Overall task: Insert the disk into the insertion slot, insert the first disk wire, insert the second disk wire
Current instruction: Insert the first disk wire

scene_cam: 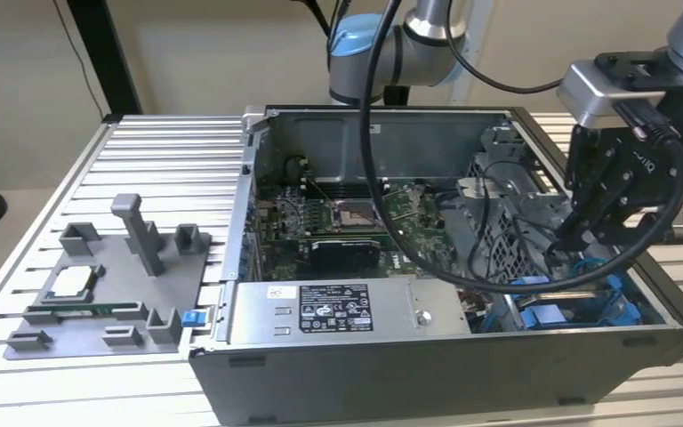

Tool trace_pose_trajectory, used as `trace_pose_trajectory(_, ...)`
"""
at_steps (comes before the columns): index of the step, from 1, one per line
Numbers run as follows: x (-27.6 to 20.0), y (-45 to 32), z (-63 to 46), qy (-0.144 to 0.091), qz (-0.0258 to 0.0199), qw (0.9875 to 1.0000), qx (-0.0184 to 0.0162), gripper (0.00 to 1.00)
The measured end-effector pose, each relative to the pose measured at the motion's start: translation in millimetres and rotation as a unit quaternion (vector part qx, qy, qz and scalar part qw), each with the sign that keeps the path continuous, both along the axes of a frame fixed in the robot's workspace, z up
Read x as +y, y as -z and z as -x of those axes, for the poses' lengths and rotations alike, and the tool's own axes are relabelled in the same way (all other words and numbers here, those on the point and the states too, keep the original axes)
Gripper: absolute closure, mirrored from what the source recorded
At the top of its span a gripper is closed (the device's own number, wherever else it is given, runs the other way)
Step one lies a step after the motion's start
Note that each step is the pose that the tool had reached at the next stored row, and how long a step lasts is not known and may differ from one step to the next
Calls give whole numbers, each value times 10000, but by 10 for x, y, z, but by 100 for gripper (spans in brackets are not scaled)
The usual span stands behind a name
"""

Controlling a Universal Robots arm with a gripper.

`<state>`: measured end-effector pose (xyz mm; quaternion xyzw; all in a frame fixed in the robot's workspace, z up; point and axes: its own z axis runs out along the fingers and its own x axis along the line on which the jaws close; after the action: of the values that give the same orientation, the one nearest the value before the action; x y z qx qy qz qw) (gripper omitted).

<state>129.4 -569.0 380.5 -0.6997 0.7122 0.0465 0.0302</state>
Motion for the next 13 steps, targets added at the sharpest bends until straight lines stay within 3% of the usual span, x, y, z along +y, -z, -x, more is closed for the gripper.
trace_pose_trajectory(4, -5, 14, -8, -54, 48, 10000, -51, 100)
trace_pose_trajectory(13, -6, 54, -22, -187, 118, 9996, -200, 100)
